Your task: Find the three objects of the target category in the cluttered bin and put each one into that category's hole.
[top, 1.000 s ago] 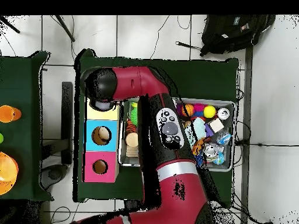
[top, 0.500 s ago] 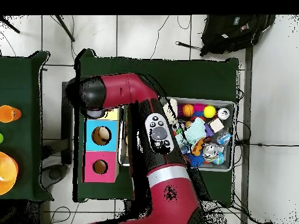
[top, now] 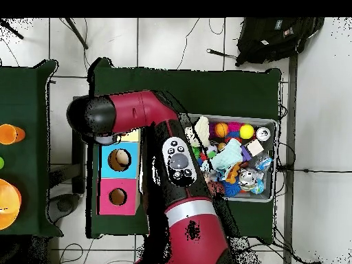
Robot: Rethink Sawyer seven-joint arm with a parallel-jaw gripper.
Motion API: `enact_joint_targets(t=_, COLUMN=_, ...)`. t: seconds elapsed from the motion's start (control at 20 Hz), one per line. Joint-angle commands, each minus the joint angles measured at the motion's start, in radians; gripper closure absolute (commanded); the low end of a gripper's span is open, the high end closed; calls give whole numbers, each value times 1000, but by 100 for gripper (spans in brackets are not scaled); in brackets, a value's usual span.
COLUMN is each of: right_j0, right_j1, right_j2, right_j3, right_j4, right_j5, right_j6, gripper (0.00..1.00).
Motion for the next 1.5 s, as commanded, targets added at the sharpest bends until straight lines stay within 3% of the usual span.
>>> enact_joint_targets(t=0.05, right_j0=-10, right_j1=14, right_j2=-7, right_j3=82, right_j4=2, right_j5=-66, right_j6=76, gripper=100)
enact_joint_targets(t=1.05, right_j0=-15, right_j1=128, right_j2=-16, right_j3=-3, right_j4=-39, right_j5=-138, right_j6=40, gripper=100)
enact_joint_targets(t=1.5, right_j0=-15, right_j1=132, right_j2=-19, right_j3=20, right_j4=-48, right_j5=-174, right_j6=41, gripper=100)
